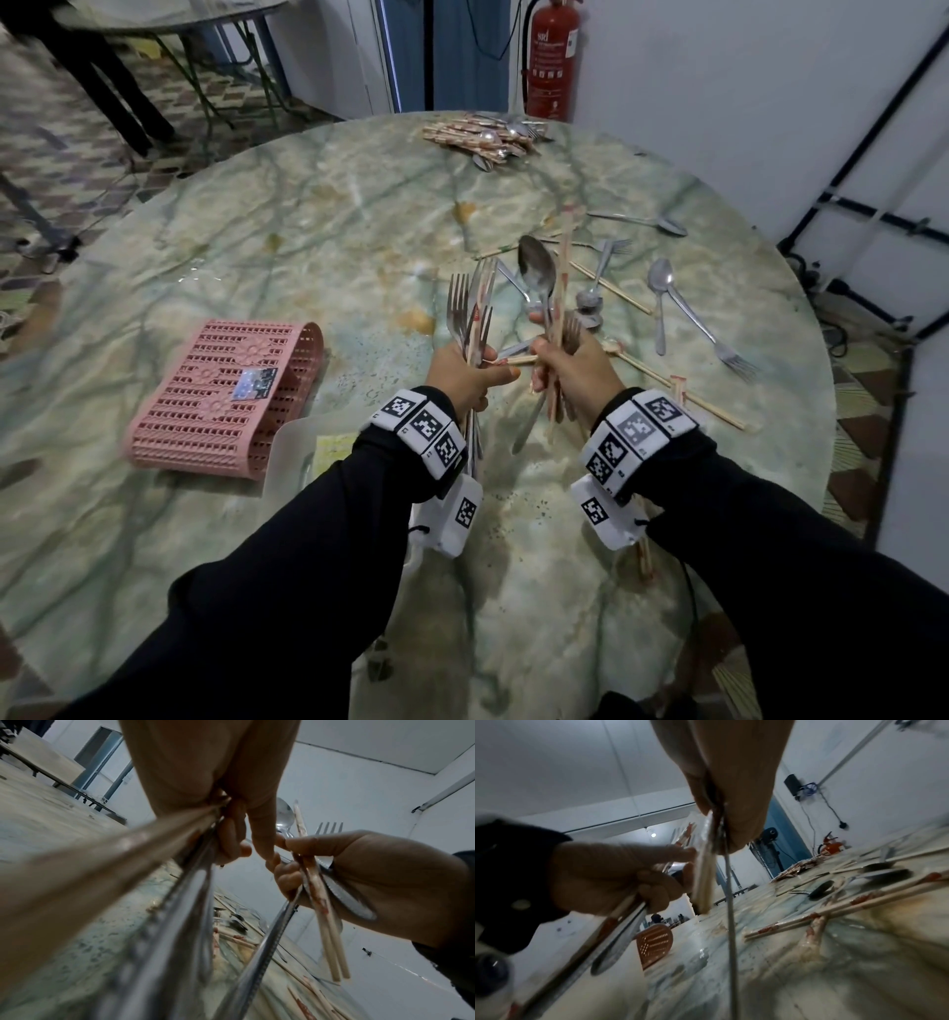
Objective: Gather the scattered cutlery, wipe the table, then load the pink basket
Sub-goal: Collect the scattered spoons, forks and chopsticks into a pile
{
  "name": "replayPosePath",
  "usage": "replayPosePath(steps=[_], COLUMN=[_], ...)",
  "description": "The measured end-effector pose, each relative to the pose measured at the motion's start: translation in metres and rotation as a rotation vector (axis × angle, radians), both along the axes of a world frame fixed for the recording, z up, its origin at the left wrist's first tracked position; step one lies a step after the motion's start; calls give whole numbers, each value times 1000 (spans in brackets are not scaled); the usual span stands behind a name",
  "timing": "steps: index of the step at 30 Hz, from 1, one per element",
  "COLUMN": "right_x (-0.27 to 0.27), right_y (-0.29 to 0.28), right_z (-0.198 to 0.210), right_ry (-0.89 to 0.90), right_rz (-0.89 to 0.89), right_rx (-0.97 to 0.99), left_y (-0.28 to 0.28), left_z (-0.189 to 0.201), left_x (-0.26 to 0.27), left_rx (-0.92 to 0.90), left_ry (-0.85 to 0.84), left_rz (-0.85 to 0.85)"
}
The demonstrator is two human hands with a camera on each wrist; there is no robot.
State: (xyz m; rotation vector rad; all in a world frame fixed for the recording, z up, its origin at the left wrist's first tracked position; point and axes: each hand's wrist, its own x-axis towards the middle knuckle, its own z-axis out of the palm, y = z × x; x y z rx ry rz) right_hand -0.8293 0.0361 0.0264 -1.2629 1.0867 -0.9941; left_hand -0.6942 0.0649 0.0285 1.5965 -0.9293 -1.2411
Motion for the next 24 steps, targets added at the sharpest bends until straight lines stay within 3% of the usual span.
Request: replayPosePath(steps=[6, 14, 19, 24], right_x=[7, 19, 25, 23], right_y=[12, 27, 41, 49], right_z=[0, -7, -22, -50], right_ry=[94, 7, -25, 43], right_rz=[79, 131, 110, 62], right_rx=[-136, -241, -257, -103], left_y=[4, 7, 11, 18], left_z=[1, 11, 17, 17], left_x=[3, 10, 15, 21], left_rx=[-60, -109, -88, -81], left_ry=[121, 193, 214, 196], left_rz=[15, 145, 206, 171])
